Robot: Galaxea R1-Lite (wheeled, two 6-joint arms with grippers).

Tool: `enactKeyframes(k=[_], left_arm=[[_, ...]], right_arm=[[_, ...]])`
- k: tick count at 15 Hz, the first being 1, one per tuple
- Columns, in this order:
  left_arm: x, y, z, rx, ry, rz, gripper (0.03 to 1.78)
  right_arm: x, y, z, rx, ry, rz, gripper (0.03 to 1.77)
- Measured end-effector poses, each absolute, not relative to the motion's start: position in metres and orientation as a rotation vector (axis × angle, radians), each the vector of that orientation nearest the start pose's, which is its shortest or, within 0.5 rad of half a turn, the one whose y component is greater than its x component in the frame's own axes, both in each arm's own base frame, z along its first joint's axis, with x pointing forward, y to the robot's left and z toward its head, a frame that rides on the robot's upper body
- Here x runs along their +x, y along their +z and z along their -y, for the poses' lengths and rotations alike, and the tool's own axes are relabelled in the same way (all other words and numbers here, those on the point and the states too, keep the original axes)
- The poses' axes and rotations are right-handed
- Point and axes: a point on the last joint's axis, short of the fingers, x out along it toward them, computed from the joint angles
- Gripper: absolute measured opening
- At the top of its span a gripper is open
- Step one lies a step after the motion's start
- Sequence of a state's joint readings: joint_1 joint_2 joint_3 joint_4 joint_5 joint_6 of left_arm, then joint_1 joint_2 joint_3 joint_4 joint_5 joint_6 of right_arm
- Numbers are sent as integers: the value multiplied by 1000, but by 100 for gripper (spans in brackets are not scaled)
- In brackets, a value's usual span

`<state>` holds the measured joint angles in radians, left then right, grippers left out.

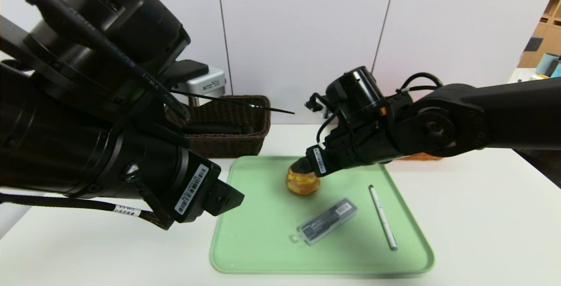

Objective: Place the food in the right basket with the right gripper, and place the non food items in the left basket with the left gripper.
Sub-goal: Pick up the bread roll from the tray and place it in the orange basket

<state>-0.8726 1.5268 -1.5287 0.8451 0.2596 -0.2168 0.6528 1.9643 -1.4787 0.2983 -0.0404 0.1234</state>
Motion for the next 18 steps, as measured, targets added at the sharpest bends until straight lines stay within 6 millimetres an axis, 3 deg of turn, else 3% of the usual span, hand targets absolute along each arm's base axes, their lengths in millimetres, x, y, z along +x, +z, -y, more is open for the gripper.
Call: enactKeyframes(k=[5,10,14,18], left_arm=[[149,300,170,260,-494,-774,169],[148,300,169,256,-495,-770,169],[148,300,169,256,-496,-770,169],[148,301,169,256,-495,-768,169]], right_arm=[[318,153,-244,-196,505,-851,170],[319,134,-256,-241,482,-876,170],[318,133,-258,-246,482,-877,108],[316,140,-257,-229,488,-866,80]])
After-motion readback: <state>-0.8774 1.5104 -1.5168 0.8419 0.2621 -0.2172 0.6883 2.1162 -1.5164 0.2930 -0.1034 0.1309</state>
